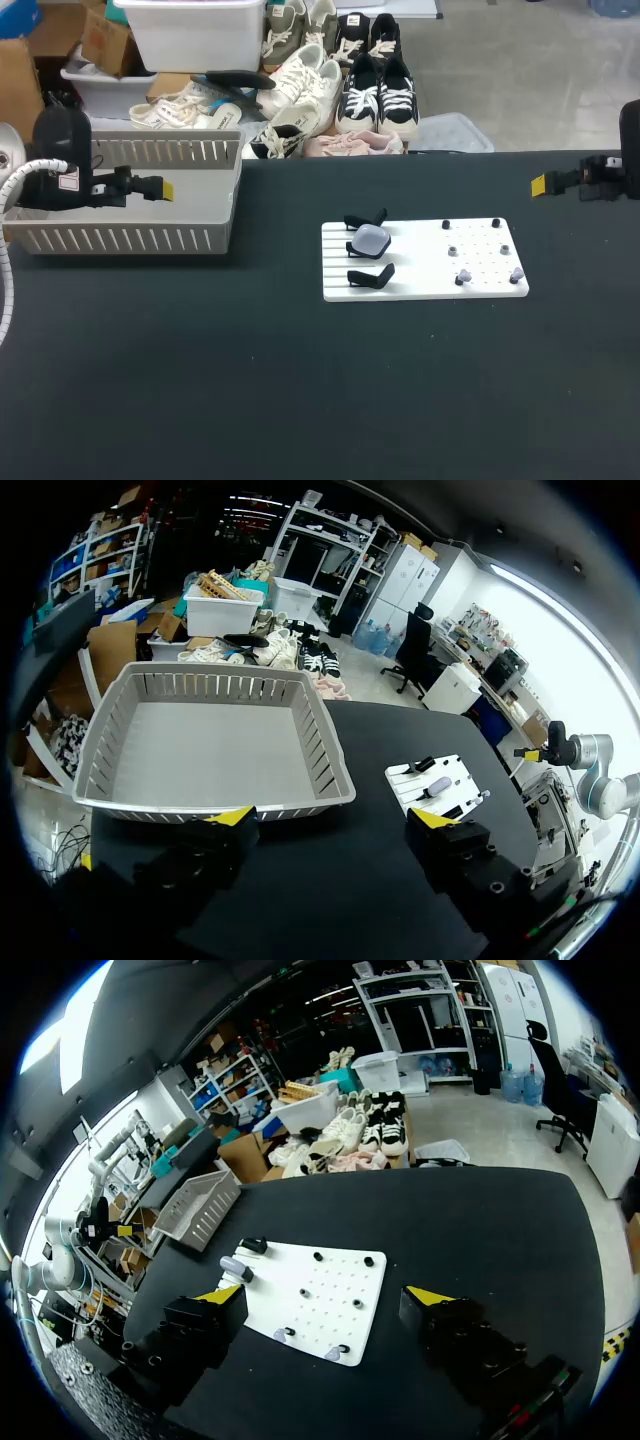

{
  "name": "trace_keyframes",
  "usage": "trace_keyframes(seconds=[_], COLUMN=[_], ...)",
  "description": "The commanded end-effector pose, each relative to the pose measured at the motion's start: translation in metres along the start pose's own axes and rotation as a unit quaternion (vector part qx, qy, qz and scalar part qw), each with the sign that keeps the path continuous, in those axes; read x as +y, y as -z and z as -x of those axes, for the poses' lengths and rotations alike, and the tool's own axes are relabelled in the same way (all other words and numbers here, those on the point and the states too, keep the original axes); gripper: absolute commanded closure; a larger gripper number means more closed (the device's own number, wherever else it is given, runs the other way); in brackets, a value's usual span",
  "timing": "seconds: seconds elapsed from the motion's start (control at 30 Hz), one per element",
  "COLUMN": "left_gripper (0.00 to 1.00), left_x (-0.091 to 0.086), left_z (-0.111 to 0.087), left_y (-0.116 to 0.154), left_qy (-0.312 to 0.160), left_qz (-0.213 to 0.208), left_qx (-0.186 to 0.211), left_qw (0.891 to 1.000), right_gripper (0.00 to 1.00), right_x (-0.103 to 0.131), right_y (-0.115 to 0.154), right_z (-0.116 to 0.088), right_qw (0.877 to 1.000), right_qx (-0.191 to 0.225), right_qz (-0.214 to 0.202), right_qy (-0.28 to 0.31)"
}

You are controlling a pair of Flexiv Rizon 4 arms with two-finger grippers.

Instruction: Pick up each earbud case from the left stands, insert the matching earbuds, close the lid, and place the case in the box.

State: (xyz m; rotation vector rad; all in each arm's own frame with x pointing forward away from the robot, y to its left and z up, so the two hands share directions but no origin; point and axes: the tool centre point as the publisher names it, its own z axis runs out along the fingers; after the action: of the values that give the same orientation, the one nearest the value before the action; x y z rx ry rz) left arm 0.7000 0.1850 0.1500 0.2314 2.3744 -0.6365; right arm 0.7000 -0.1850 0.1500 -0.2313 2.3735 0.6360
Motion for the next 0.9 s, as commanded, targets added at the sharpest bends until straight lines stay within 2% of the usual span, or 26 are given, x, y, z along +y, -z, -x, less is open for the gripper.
trace_keyframes(seconds=[0.03, 0.7, 0.9], left_gripper=[0.0, 0.0, 0.0], left_x=[0.0, -0.0014, -0.0079], left_z=[0.0, -0.0003, 0.0057], left_y=[0.0, -0.0037, -0.0045], left_qy=[0.0, -0.005, -0.048], left_qz=[0.0, -0.011, -0.037], left_qx=[0.0, 0.007, 0.006], left_qw=[1.0, 1.0, 0.998], right_gripper=[0.0, 0.0, 0.0], right_x=[0.0, 0.0, 0.0], right_y=[0.0, 0.0, 0.0], right_z=[0.0, 0.0, 0.0], right_qw=[1.0, 1.0, 1.0], right_qx=[0.0, 0.0, 0.0], right_qz=[0.0, 0.0, 0.0], right_qy=[0.0, 0.0, 0.0])
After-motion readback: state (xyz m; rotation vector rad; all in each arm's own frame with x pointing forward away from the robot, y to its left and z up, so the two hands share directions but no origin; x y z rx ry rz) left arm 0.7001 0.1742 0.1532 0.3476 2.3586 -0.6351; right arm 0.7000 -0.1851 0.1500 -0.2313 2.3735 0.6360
